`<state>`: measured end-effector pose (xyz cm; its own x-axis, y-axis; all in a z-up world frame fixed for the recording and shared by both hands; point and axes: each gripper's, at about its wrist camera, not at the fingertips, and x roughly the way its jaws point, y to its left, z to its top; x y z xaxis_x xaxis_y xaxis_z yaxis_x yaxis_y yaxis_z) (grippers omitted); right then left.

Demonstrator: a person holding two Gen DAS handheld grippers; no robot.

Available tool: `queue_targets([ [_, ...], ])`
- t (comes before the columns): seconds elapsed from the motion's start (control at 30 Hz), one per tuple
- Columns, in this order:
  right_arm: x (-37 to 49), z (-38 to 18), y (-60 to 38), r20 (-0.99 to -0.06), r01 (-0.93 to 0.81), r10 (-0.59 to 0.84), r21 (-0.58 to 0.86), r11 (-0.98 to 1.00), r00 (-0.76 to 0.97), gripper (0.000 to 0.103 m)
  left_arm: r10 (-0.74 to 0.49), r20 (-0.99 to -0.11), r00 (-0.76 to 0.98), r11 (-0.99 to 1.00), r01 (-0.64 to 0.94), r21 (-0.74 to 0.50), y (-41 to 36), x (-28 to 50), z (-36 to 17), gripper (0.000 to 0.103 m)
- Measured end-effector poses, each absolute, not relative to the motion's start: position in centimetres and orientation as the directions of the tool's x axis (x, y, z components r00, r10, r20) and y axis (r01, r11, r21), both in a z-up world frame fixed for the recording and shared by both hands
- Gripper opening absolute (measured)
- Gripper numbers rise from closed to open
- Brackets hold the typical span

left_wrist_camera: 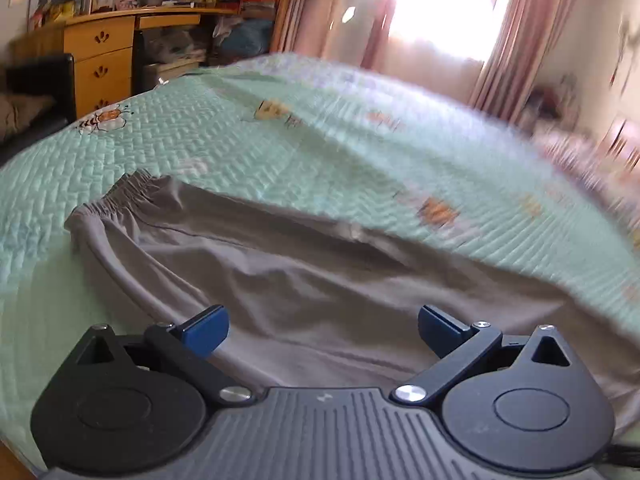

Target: Fold clothes

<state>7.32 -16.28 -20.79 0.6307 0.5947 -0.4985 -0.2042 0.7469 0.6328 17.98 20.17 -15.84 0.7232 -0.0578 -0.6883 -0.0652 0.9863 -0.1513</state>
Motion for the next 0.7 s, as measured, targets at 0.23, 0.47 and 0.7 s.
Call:
queue_targets([
  [0.23, 8.4, -18.6, -15.2, -0.506, -0.256, 0.536, 0.520, 0.815, 0.676, 0.067, 0.118, -0.757, 0.643, 0.990, -0.132, 0.042, 22.5, 21.0, -19.4, 0.103],
  [0.47, 11.8, -17.8, -15.2, -0.506, -0.233, 0.463, 0.453, 0.861, 0.727, 0.067, 0.119, -0.756, 0.644, 0.991, -0.123, 0.051, 23.2, 21.6, -19.6, 0.103],
  [0.7, 15.4, -21.7, -15.5, -0.628, -0.137, 0.423, 0.451, 0.882, 0.653, 0.072, 0.127, -0.753, 0.646, 0.990, -0.125, 0.059, 23.0, 21.7, -19.7, 0.103],
])
